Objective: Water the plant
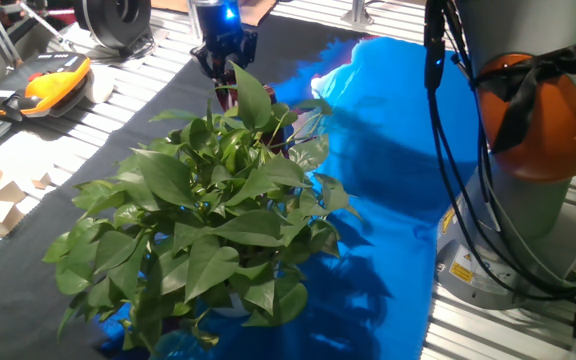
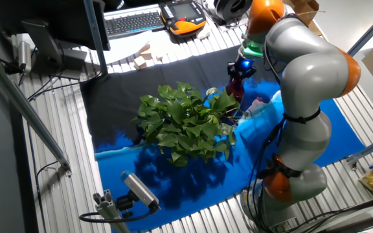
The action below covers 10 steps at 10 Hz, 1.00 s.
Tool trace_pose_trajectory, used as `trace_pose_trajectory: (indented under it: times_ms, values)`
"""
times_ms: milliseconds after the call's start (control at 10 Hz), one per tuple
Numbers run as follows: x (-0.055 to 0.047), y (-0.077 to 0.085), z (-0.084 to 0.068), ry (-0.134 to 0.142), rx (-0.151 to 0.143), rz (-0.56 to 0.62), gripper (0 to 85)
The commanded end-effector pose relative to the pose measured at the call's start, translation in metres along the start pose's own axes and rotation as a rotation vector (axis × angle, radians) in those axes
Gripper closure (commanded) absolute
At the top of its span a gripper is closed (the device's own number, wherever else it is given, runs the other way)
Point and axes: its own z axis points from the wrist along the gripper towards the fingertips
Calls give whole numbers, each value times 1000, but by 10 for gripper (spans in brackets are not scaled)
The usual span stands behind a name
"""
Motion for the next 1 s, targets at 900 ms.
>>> trace_pose_trajectory:
  times_ms: [900]
  values:
    - [3, 0, -2, 61, 63, -145, 850]
